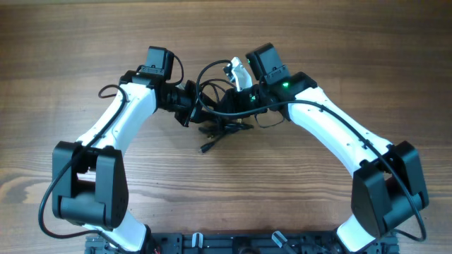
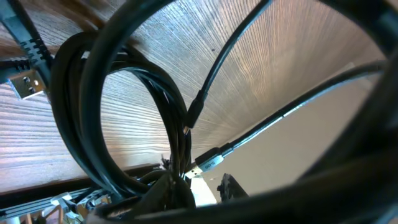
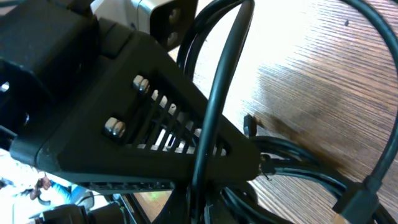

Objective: Untangle cables

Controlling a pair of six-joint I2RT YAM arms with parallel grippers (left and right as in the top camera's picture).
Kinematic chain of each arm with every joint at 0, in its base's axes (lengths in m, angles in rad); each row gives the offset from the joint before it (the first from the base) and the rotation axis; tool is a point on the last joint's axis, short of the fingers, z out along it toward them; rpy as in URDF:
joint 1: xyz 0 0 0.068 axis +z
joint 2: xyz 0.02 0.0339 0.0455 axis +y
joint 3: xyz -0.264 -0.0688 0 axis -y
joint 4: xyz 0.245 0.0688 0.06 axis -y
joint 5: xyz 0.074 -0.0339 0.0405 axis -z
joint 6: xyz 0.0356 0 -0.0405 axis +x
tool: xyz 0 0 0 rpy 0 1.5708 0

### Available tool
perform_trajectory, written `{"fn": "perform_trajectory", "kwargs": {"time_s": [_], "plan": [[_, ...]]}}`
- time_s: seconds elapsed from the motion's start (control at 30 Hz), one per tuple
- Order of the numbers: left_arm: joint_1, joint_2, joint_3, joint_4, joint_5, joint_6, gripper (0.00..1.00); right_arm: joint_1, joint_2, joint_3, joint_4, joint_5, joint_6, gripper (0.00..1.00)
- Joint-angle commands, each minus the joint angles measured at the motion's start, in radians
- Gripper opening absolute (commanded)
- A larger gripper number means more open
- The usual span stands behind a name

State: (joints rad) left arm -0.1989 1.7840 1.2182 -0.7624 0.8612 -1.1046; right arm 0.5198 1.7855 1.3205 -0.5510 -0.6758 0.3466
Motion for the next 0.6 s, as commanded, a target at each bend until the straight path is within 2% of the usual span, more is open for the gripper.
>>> {"fn": "perform_trajectory", "kwargs": {"time_s": [0.0,0.1,0.43,0.57], "plan": [[-0.064,0.004,-0.005,-0.027,0.092,0.032,0.15,-0.004,-0.024,0.026,0.071,-0.029,-0.036,0.04],[-0.064,0.004,-0.005,-0.027,0.093,0.032,0.04,-0.004,-0.024,0.026,0.068,-0.020,-0.035,0.04],[-0.006,0.004,-0.005,-0.070,0.105,0.080,0.04,-0.005,-0.024,0.026,-0.004,0.233,-0.027,0.05],[0.014,0.004,-0.005,-0.073,0.169,0.133,0.04,-0.004,-0.024,0.026,-0.029,0.325,0.075,0.15]]}}
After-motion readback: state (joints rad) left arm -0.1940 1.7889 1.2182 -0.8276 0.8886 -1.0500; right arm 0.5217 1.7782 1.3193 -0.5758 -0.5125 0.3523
